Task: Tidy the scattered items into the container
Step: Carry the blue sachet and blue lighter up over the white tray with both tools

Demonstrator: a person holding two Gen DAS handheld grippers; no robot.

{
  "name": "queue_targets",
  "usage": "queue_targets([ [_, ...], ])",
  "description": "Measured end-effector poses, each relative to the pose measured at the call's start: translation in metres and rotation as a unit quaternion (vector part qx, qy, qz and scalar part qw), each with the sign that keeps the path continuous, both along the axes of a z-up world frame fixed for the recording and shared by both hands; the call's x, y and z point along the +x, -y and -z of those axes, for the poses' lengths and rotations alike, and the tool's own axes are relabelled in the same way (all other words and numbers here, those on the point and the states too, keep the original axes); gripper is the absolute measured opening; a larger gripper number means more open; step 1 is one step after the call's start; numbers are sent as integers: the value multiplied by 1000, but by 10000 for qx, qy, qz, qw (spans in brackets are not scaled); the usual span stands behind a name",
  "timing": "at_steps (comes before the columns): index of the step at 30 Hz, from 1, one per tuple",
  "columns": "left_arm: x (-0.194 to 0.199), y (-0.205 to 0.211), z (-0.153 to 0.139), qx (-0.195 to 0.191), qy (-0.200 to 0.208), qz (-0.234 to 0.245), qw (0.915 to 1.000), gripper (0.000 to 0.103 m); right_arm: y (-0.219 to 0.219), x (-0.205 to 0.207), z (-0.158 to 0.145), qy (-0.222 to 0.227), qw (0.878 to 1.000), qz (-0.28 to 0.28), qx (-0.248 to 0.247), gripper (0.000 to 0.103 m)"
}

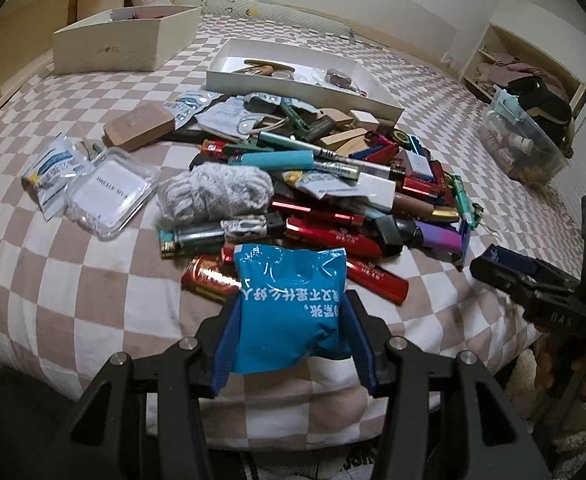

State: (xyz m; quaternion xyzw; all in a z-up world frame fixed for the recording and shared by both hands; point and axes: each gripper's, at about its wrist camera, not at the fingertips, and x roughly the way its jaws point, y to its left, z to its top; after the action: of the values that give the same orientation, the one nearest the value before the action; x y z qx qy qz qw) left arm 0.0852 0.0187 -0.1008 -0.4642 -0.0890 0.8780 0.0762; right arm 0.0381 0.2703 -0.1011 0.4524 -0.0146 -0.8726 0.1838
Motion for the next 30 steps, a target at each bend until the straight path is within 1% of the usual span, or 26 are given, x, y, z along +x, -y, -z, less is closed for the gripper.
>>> queue_targets([
  [7,-15,-4,-9,-48,-160,27,9999,49,11,-10,-9,-79,9999,58,24,83],
  [16,-48,-6,-28,46,-421,61,9991,49,29,-35,-33,-392,9992,95,-22,83],
  [21,-68,-11,-35,51,-532,137,9985,49,35,-51,-40,-457,9988,135,-56,83],
  [26,-88,-10,-39,125,-558,137,9983,49,36,-68,-45,-490,9985,216,-80,83],
  [30,-106,-7,-42,95,-588,149,9981,49,37,-85,-50,-533,9983,231,-66,83],
])
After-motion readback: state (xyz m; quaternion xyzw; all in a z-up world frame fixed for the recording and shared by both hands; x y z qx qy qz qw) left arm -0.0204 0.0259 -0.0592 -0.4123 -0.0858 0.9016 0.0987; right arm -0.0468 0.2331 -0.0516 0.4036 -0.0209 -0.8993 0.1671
